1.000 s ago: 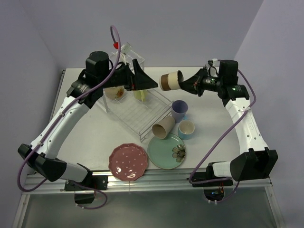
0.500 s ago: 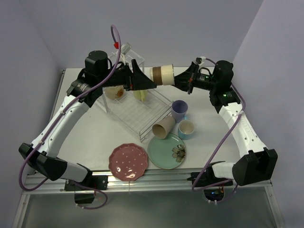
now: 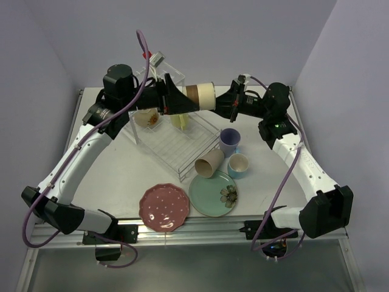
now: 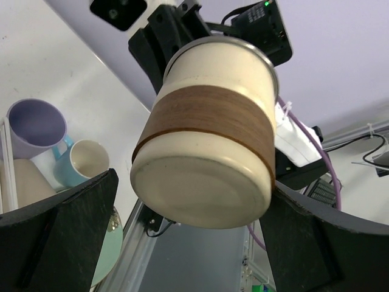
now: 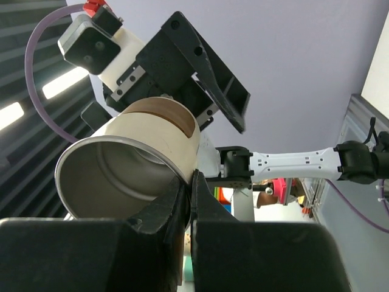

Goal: Load the mixed dishes into the dish rack

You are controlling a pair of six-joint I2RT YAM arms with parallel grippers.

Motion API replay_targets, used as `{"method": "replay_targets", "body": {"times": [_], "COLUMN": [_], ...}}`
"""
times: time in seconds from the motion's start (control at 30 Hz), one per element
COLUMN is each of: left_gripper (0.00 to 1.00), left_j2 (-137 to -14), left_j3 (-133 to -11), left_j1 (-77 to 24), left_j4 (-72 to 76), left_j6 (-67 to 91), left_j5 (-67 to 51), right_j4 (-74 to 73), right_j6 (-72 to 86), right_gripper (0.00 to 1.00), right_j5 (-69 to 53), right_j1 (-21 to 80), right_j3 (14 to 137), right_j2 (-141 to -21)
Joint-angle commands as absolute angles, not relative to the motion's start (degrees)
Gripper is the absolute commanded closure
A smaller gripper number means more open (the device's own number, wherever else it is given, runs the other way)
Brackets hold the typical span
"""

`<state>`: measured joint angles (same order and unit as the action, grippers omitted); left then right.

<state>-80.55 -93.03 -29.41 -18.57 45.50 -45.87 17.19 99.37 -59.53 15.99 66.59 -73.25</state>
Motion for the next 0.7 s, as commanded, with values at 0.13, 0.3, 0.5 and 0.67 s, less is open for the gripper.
{"method": "replay_targets", "body": {"times": [0.13, 0.3, 0.5, 0.67], "left_gripper": [0.01, 0.01, 0.07, 0.17], "left_j2": [-76.3, -75.5, -75.8, -75.7], "left_j3": [-88.3, -85.6, -85.8, -86.3], "left_j1": [-25.8, -25.0, -25.0, -24.9], "left_j4": [-6.6, -0.2, 1.4, 0.4], "left_j6": [52.0, 57.0, 57.9, 57.6], "left_j5": [-48.4, -50.8, -51.7, -51.5], "right_j4": [29.4, 31.0, 32.1, 29.6], "right_j6": [104.8, 105.6, 105.7, 103.7], "right_gripper": [1.00, 1.00, 1.00, 1.00], "right_j5": [-63.2, -62.8, -62.0, -61.6], "right_j1": [16.8, 17.4, 18.4, 18.9], "right_j3": [63.3, 62.8, 63.7, 64.7], "right_j2": [-72.1, -72.4, -74.2, -75.2]}}
